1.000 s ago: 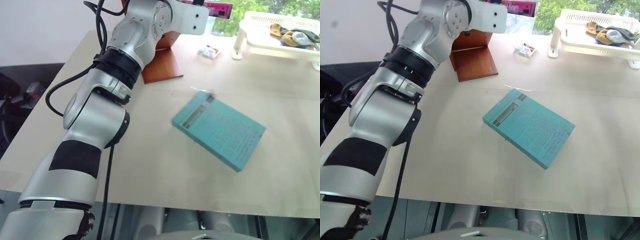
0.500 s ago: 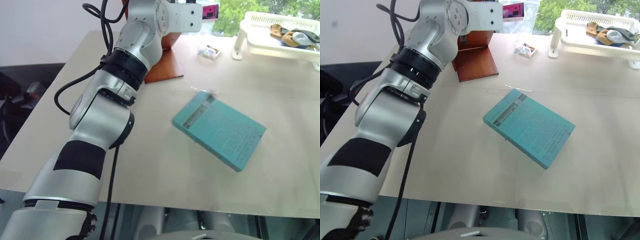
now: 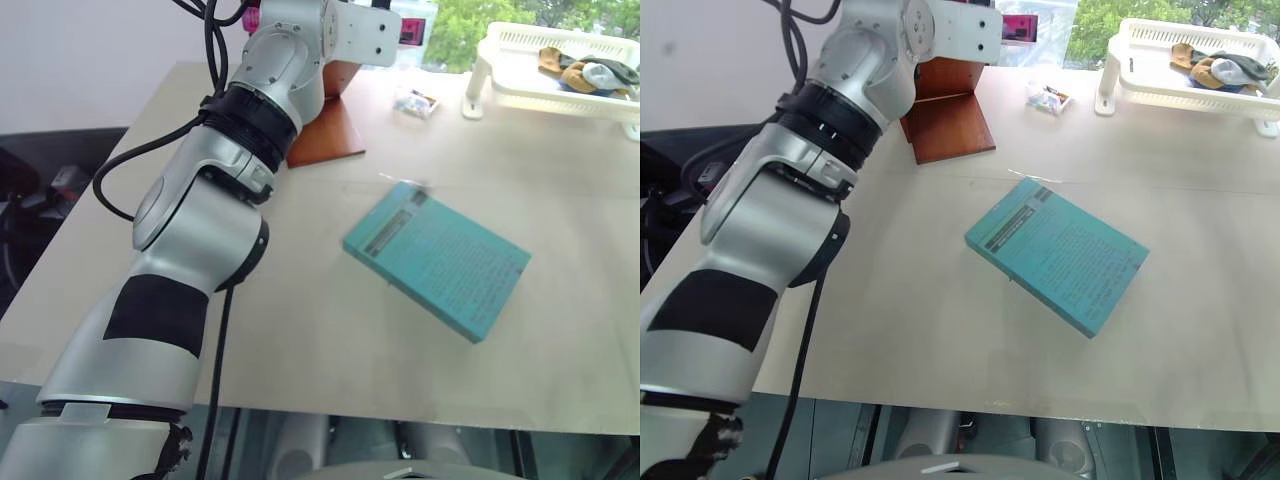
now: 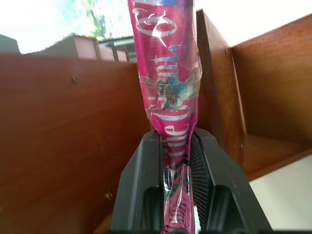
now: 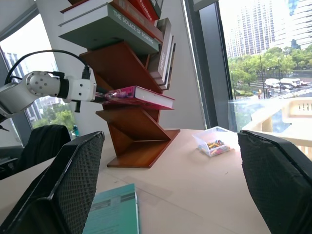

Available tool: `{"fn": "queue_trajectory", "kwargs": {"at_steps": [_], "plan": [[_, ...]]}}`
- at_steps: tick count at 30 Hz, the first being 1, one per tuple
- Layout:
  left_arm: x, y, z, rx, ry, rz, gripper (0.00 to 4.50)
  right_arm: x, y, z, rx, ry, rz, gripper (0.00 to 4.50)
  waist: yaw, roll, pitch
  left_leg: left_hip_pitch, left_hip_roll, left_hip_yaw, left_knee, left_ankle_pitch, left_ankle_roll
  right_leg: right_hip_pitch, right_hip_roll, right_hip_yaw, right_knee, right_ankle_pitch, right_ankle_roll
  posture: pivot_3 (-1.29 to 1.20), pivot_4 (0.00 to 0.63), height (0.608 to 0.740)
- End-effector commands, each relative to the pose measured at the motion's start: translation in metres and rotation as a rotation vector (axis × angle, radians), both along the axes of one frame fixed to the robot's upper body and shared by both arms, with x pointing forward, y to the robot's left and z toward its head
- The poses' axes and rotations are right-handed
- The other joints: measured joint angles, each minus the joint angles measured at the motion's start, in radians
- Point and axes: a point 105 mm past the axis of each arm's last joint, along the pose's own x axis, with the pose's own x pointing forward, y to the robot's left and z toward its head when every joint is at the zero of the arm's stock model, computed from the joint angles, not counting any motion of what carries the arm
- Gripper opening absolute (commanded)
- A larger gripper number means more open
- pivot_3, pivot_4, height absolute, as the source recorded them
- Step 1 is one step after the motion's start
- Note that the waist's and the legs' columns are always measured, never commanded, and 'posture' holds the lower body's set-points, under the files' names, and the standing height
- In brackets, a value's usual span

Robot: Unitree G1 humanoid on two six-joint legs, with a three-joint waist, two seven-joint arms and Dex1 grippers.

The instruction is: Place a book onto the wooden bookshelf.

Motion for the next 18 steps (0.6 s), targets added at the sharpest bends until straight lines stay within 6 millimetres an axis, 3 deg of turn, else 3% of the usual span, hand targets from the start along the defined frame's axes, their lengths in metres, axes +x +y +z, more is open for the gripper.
{"fn": "queue_trajectory", "kwargs": {"at_steps": [1, 8, 16, 18], "plan": [[-0.0082, 0.0051, 0.0276, -0.072, -0.055, 0.043, 0.38, -0.0046, 0.0046, 0.0111, -0.046, -0.059, 0.038, 4.5, -0.001, 0.0, 0.0, 0.0, 0.0, 0.0, 0.0, 0.0, 0.0, 0.0, 0.0, 0.0, 0.0, 0.0, 0.0, 0.0, 0.15, 0.74], [-0.0084, 0.009, 0.023, -0.094, -0.033, 0.064, 0.38, -0.0024, 0.0059, 0.0106, -0.047, -0.056, 0.041, 4.5, -0.01, 0.0, 0.0, 0.0, 0.0, 0.0, 0.0, 0.0, 0.0, 0.0, 0.0, 0.0, 0.0, 0.0, 0.0, 0.0, 0.15, 0.74], [-0.0097, 0.0118, 0.0241, -0.091, -0.035, 0.078, 3.81, -0.0016, 0.006, 0.01, -0.046, -0.057, 0.037, 4.5, -0.019, 0.0, 0.0, 0.0, 0.0, 0.0, 0.0, 0.0, 0.0, 0.0, 0.0, 0.0, 0.001, 0.0, 0.0, 0.0, 0.15, 0.74], [-0.0099, 0.0117, 0.0223, -0.089, -0.024, 0.08, 4.43, -0.0021, 0.0055, 0.0093, -0.045, -0.058, 0.035, 4.5, -0.018, 0.0, 0.0, 0.0, 0.0, 0.0, 0.0, 0.0, 0.0, 0.0, 0.0, 0.0, 0.001, 0.0, 0.0, 0.0, 0.15, 0.74]]}}
